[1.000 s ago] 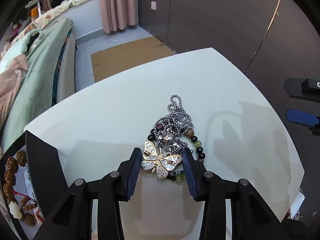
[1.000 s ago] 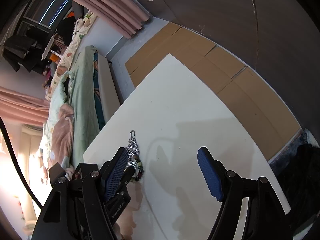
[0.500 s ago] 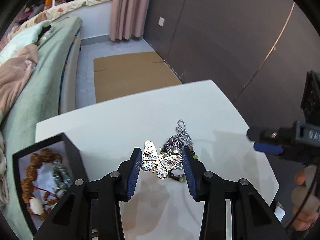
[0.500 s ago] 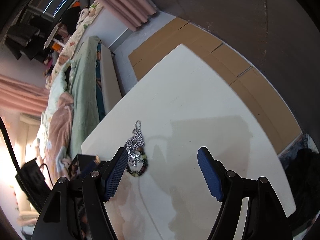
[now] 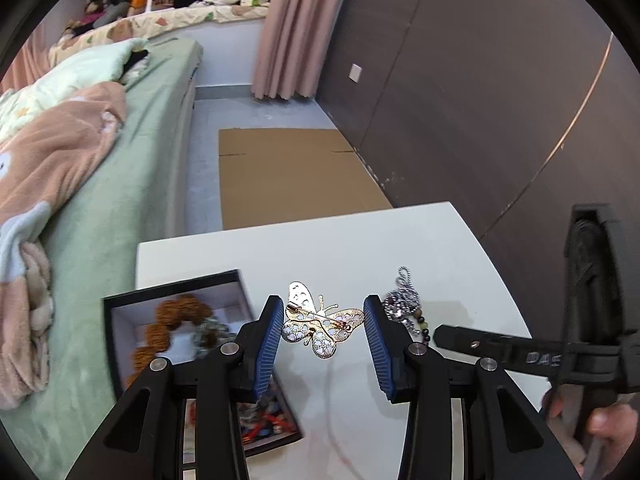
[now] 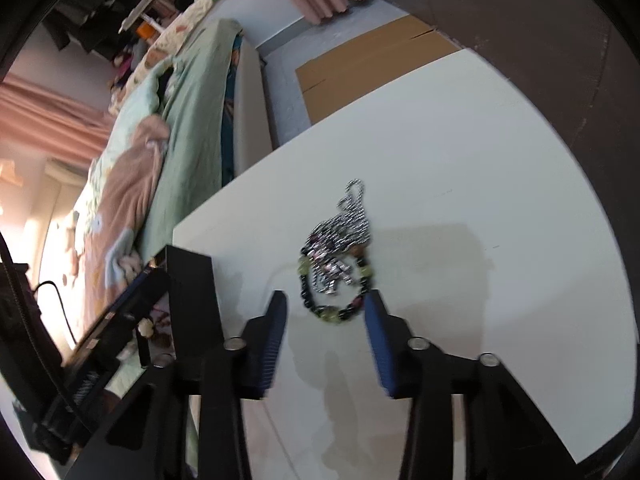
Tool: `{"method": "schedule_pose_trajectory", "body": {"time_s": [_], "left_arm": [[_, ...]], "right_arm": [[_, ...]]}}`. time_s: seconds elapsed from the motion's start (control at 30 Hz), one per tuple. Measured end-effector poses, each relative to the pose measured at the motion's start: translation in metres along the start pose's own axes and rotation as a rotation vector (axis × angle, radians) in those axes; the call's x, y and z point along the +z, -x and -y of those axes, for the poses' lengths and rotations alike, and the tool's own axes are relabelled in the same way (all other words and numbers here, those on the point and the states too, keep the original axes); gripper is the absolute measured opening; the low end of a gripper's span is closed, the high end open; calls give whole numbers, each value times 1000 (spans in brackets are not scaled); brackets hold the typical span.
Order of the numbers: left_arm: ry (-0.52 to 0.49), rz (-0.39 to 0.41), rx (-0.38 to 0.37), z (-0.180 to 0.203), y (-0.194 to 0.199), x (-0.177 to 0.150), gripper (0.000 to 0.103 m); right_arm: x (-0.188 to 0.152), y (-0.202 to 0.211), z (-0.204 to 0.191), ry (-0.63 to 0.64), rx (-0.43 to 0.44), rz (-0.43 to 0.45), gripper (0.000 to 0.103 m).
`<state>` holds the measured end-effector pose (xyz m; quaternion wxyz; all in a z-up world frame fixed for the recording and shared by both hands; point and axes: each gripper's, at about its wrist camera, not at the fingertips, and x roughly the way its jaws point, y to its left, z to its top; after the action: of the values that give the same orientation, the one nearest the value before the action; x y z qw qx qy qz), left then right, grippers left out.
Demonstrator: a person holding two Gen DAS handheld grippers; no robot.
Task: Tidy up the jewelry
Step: 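Carry the butterfly brooch over the black box and open the left gripper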
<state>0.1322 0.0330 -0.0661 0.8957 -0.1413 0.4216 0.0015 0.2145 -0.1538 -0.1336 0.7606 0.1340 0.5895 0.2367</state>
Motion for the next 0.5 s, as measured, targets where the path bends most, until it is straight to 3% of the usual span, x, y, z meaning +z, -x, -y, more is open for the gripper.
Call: {"method": "schedule_pose_trajectory", "body": {"time_s": [0.5], "left_arm": [[50, 48, 2, -34, 37, -7, 43]], "right_arm": [[-5, -36, -9, 5, -92, -33, 28]]}}
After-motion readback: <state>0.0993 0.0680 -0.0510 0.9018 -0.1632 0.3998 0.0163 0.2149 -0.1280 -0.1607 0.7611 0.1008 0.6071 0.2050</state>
